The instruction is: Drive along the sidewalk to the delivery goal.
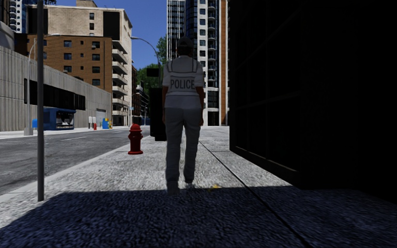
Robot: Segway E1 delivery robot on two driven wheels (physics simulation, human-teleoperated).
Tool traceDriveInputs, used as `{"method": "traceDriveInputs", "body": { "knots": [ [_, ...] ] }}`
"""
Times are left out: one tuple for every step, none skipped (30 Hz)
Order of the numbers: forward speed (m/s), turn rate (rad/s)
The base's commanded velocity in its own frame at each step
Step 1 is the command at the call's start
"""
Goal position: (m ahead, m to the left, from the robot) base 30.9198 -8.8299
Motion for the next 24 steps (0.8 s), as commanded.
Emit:
{"method": "traceDriveInputs", "body": {
  "knots": [
    [0.0, 0.0],
    [0.0, 0.0],
    [0.0, 0.0],
    [0.0, 0.0],
    [0.0, 0.0],
    [1.01, 0.0],
    [1.39, 0.0],
    [1.58, 0.0],
    [1.58, 0.0],
    [1.59, 0.0],
    [1.41, 0.0],
    [1.21, 0.0],
    [1.21, 0.0],
    [1.09, 0.0],
    [0.95, 0.0],
    [0.78, 0.0],
    [0.78, 0.0],
    [0.72, 0.0],
    [0.71, 0.0],
    [0.71, 0.0],
    [0.71, 0.0],
    [0.71, 0.0],
    [0.71, 0.0],
    [0.71, 0.0]
  ]
}}
